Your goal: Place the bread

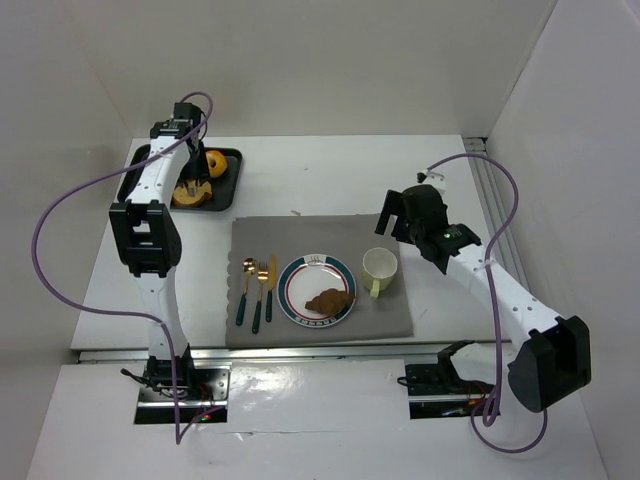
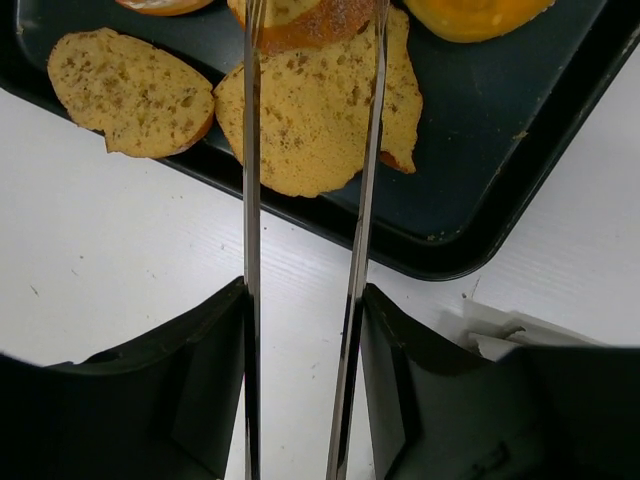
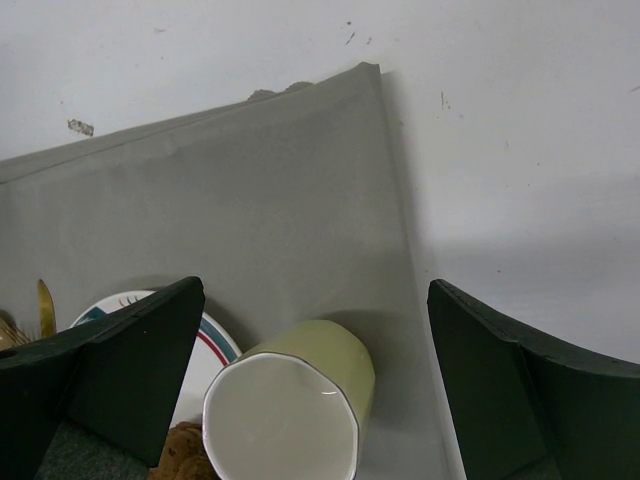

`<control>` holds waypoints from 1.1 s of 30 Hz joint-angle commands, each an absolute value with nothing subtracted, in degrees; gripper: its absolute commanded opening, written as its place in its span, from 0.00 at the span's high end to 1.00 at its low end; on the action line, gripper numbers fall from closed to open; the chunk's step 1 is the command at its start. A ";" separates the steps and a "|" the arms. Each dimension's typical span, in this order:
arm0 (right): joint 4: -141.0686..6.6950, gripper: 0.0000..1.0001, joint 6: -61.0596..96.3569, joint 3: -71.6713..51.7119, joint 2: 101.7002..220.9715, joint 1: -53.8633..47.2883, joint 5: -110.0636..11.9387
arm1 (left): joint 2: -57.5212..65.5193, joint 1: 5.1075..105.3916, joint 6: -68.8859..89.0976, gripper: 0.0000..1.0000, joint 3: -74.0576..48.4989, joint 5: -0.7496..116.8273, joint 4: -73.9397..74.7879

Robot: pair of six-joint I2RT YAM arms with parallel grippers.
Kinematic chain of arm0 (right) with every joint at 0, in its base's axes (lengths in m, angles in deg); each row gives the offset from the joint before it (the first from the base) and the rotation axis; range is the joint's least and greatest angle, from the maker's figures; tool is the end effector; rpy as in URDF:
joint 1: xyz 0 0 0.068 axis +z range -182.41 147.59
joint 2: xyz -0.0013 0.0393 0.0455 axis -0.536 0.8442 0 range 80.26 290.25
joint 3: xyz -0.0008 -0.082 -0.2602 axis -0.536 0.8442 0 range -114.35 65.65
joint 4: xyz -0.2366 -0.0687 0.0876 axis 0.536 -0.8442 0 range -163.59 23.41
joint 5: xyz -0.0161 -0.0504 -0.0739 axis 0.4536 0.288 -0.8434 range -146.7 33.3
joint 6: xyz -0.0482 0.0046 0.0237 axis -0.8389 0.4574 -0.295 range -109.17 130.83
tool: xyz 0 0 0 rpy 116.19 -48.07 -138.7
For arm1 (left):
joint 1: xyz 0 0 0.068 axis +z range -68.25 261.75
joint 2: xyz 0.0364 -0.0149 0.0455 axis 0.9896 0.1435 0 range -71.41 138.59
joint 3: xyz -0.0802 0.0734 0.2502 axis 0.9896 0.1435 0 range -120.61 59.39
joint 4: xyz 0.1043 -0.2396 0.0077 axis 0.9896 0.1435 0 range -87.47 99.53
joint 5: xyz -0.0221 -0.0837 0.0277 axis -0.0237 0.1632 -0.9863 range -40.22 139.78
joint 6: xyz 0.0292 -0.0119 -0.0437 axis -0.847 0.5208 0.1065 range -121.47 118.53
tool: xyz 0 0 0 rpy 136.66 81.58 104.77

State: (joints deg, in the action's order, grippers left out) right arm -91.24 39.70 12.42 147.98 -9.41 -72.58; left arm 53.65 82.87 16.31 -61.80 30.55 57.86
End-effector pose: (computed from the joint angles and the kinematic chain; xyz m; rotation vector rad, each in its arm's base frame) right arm 0.2394 0.0911 0.2863 0.2611 2.2142 0.1836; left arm 0.4748 0.0210 0.2805 -0.5353 2.4916 0.3251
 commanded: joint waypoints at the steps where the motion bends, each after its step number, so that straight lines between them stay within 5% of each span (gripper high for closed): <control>1: -89.62 0.00 39.57 9.49 148.28 -9.04 -73.58 | 54.09 83.33 14.96 0.44 -63.48 30.71 55.97; 11: -90.14 0.00 40.10 9.49 147.76 -9.04 -73.05 | 52.09 83.86 14.96 0.79 -64.01 31.32 56.49; 14: -90.15 0.00 40.10 10.01 147.23 -9.04 -73.05 | 49.46 83.86 14.96 1.00 -64.01 30.79 57.02; 33: -89.09 0.00 40.10 11.07 146.17 -9.04 -71.91 | 23.26 73.32 17.33 1.00 -45.73 24.29 57.55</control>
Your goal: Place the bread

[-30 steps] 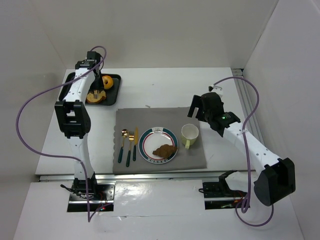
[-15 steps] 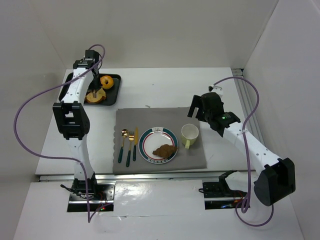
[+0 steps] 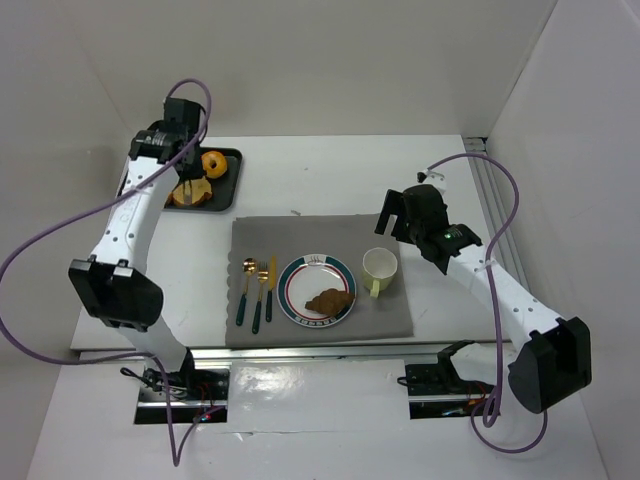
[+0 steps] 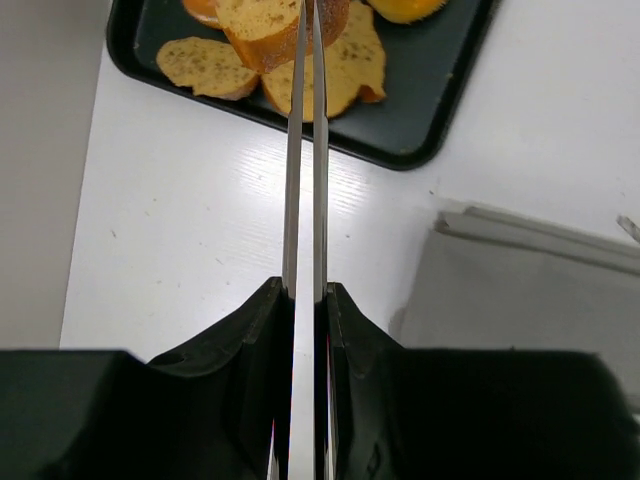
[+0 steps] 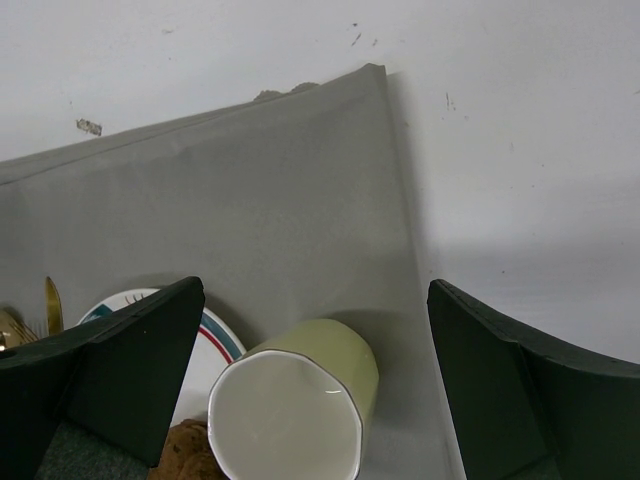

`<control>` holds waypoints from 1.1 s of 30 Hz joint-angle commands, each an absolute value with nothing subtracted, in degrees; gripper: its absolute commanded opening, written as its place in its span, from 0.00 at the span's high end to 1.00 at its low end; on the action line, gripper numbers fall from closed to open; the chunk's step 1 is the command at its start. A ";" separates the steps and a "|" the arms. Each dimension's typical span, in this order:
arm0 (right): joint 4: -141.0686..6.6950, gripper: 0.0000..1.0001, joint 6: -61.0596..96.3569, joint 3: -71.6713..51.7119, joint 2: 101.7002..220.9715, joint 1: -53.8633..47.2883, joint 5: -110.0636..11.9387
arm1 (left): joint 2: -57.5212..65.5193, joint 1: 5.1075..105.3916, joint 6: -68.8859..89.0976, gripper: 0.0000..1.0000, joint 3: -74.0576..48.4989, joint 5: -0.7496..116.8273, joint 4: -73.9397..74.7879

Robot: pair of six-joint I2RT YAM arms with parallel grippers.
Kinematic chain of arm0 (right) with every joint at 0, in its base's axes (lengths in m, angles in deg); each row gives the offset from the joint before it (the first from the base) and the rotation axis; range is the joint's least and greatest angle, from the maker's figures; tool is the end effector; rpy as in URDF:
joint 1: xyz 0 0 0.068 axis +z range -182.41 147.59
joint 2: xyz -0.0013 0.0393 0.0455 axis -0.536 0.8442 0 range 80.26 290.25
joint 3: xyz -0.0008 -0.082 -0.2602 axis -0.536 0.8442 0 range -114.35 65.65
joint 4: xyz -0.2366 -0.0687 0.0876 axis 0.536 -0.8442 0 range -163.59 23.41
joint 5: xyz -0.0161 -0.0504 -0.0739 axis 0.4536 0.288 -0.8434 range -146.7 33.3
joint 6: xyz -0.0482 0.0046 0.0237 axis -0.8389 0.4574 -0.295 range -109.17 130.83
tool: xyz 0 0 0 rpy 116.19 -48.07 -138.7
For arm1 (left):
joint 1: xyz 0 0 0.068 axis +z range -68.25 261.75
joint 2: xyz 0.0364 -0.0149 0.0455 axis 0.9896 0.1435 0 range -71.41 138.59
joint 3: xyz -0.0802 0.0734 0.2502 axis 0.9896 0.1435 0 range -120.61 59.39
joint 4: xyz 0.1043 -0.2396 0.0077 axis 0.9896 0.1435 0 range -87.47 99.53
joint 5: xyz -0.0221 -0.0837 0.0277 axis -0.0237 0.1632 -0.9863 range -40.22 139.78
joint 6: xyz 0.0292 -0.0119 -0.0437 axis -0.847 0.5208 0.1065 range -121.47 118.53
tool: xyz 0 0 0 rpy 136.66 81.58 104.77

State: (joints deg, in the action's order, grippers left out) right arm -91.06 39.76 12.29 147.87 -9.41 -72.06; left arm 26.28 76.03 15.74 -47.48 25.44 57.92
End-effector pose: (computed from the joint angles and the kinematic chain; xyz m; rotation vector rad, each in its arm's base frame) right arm 0.2394 0.0914 0.2878 0.2583 2.2104 0.1975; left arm 0.3608 -0.0214 0.3966 -0.4285 2.2672 0.3022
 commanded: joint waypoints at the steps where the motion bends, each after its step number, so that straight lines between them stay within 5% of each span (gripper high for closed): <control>1: -89.09 0.00 40.10 11.07 145.65 -9.04 -71.91 | 20.99 70.96 17.33 1.00 -44.25 24.29 57.55; 20: -90.15 0.00 38.43 9.93 144.60 -9.04 -73.31 | -10.92 39.14 24.02 1.00 -14.99 37.46 61.51; 33: -91.82 0.00 38.96 11.07 141.87 -9.04 -74.37 | -14.90 36.32 25.24 1.00 0.85 53.03 49.74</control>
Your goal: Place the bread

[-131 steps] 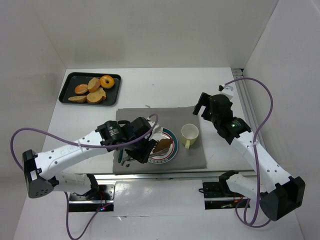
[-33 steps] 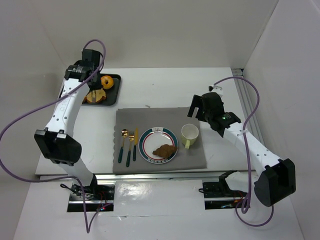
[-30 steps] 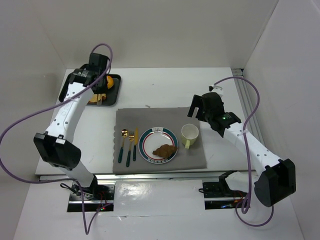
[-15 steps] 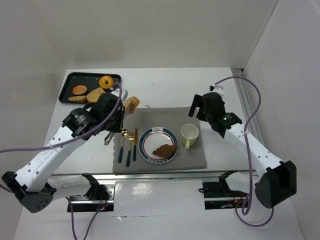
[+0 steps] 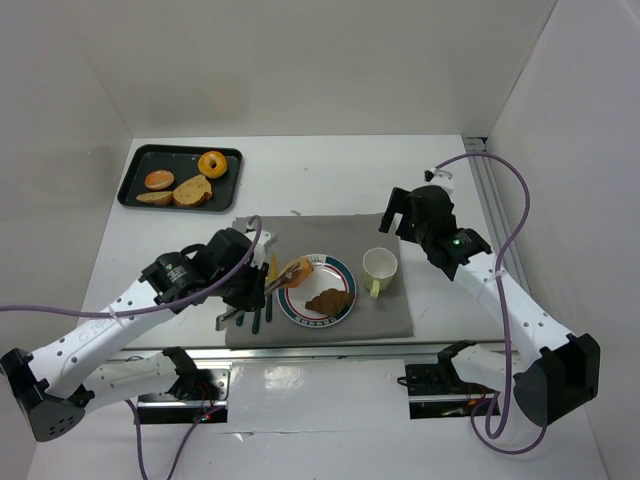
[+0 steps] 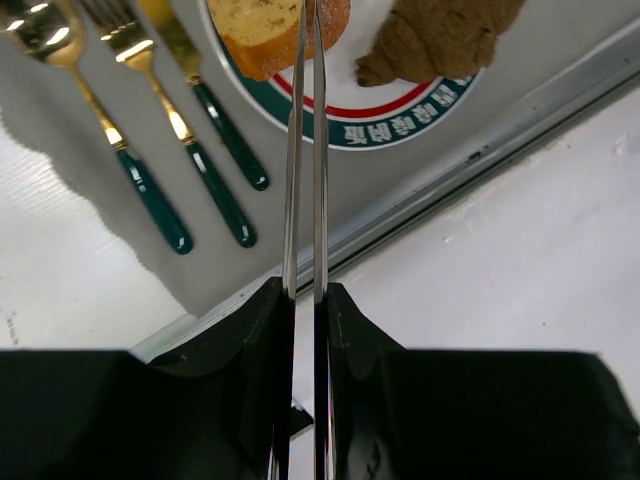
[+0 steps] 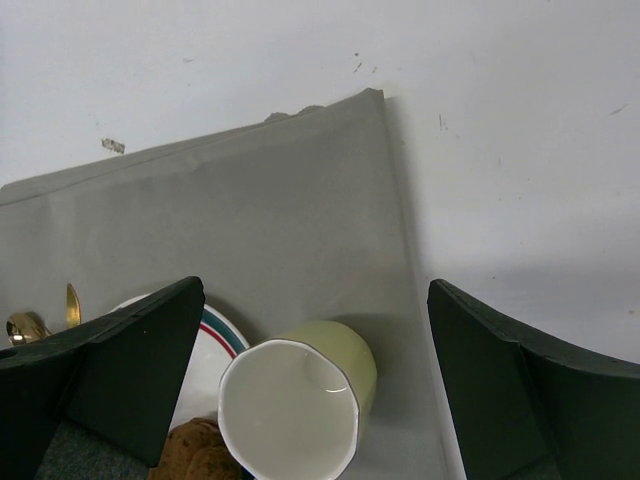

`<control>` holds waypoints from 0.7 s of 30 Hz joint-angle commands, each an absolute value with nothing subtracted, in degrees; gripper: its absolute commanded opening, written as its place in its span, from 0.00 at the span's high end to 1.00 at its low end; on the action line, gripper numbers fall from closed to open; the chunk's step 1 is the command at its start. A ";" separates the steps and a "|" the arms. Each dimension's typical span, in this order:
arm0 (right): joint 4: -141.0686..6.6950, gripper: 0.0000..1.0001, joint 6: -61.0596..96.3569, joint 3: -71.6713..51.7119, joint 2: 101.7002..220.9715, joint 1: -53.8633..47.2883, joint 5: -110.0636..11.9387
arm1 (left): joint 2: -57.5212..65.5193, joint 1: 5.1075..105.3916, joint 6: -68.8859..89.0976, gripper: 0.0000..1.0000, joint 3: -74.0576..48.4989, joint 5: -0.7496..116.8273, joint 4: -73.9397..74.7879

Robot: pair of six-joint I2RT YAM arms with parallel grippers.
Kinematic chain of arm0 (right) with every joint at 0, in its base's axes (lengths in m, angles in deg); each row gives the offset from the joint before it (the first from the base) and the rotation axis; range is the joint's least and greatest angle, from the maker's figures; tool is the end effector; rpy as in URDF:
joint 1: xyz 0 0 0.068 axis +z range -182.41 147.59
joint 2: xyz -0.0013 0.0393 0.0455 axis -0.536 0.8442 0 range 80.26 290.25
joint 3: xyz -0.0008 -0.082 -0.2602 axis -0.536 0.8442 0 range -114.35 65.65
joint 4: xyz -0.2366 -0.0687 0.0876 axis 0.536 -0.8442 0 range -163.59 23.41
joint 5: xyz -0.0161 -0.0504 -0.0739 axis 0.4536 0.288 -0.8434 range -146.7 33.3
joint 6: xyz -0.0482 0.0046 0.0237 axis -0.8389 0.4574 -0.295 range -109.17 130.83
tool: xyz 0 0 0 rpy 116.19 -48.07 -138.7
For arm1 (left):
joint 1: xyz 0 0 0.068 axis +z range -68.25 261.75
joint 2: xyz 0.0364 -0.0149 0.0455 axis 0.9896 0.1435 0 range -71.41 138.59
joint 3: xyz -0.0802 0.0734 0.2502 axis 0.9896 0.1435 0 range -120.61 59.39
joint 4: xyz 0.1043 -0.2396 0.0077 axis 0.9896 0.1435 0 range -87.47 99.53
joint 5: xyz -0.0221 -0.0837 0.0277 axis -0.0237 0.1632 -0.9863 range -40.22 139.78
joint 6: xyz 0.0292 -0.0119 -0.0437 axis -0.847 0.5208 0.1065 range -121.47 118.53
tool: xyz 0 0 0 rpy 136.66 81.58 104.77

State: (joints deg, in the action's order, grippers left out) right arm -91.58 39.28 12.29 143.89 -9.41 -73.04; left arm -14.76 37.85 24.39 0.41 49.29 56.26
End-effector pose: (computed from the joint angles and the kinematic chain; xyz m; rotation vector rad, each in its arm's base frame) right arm 0.2273 0.0856 0.3030 0.2628 2.1492 0.2060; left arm 0.1339 -0.1284 0.3183 0.3942 2.5083 -0.4996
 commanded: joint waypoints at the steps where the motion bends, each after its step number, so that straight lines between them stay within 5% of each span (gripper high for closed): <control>1: -91.82 0.00 38.96 11.77 141.87 -9.04 -74.89 | -14.89 35.61 25.24 1.00 0.85 53.64 49.03; 8: -91.82 0.00 39.49 11.78 142.39 -9.04 -74.90 | -8.05 30.42 25.86 0.99 -0.28 50.59 52.60; 10: -91.29 0.00 39.49 11.78 142.92 -9.04 -74.90 | -6.38 28.50 25.86 0.93 -2.38 49.17 54.11; 14: -91.29 0.00 39.49 11.78 143.45 -9.04 -74.37 | -5.06 28.49 25.86 0.64 -5.29 47.15 55.26; 21: -90.76 0.00 39.49 12.39 143.45 -9.04 -74.37 | -3.12 28.49 25.08 0.62 -15.75 40.72 61.15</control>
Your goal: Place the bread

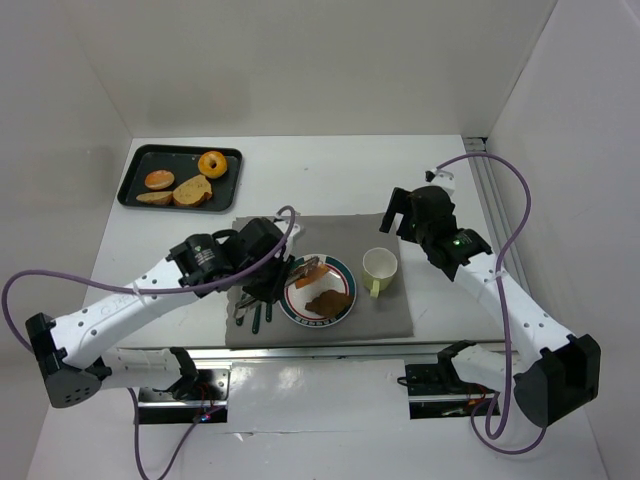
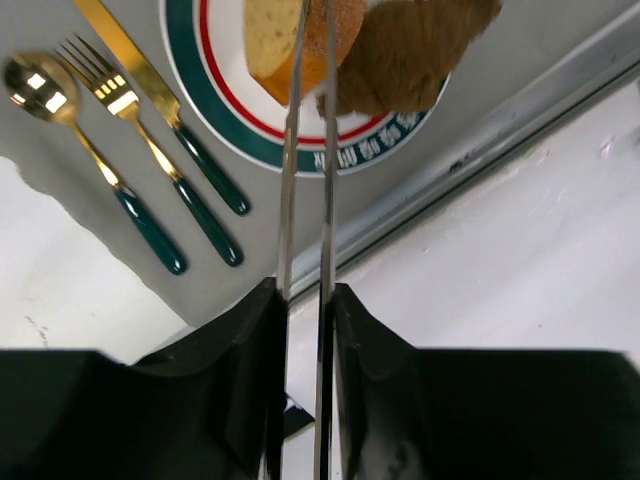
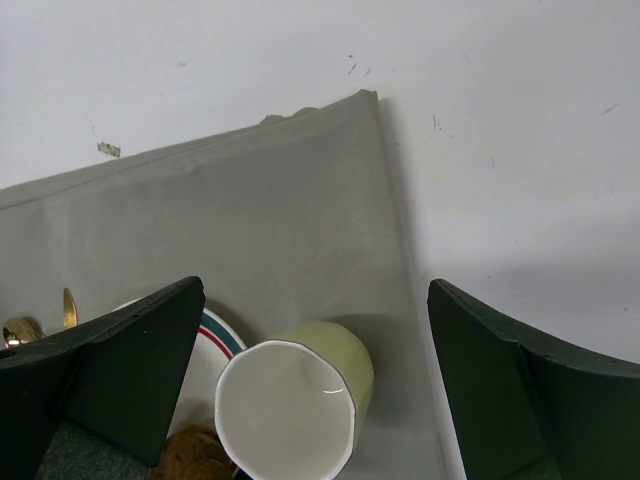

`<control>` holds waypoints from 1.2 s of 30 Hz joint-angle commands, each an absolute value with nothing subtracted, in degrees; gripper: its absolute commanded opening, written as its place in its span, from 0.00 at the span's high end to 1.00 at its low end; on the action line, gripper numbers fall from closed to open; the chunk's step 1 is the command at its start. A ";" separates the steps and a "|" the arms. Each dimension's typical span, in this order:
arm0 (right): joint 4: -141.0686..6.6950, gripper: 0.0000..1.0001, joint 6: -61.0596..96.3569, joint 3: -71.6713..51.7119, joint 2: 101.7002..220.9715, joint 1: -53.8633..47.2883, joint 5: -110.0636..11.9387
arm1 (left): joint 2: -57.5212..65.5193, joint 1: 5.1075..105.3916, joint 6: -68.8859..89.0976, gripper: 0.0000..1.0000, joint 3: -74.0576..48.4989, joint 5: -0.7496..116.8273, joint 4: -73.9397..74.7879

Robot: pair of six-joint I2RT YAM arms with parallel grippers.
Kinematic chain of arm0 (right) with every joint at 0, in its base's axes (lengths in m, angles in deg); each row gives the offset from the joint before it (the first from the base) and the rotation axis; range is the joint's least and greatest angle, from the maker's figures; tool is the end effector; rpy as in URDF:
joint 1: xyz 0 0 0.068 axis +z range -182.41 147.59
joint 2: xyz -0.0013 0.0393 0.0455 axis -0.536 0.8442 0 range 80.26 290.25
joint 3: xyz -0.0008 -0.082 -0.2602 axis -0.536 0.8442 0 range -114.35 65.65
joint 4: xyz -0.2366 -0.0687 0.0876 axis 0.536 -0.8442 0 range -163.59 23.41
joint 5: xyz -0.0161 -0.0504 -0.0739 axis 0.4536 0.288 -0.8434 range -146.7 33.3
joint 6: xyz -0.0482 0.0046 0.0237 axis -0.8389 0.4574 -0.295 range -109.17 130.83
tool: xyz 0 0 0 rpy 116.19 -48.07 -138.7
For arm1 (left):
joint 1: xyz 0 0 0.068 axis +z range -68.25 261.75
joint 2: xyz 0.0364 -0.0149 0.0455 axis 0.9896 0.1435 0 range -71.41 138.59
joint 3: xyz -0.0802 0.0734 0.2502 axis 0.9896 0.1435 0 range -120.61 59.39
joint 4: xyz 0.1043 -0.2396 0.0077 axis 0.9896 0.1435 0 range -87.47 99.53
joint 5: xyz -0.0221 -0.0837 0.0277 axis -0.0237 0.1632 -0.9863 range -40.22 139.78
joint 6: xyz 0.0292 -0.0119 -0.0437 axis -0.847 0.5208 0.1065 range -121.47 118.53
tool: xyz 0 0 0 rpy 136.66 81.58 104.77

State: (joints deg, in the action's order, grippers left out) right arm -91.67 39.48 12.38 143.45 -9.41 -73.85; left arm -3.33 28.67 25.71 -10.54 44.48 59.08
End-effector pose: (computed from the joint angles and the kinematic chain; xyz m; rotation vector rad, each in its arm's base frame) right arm 0.2259 0.0845 0.3041 0.2745 2.1398 0.1959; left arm 0.1393 -0.1799 0.3370 0.5407 2.5215 -0.4375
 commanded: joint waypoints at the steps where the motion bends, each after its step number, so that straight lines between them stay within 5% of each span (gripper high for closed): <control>1: -90.76 0.00 39.49 12.39 143.45 -9.04 -74.37 | -3.12 28.49 24.29 0.59 -16.63 39.94 61.93; 2: -90.76 0.00 39.49 12.39 143.45 -9.04 -74.37 | -2.51 29.10 23.76 0.54 -17.24 39.93 61.94; 13: -90.23 0.00 39.49 12.39 144.59 -9.04 -73.84 | -0.83 31.29 23.14 0.58 -18.03 37.50 62.47; 20: -90.23 0.00 40.01 12.39 144.59 -9.04 -73.84 | 6.54 49.82 23.67 0.65 -23.57 36.33 55.02; 29: -89.71 0.00 40.01 12.92 145.12 -9.04 -73.84 | 35.18 59.60 19.80 0.66 -42.45 30.18 41.03; 36: -90.23 0.00 41.07 12.92 145.12 -9.04 -73.84 | 59.62 62.66 19.80 0.60 -68.97 27.80 43.83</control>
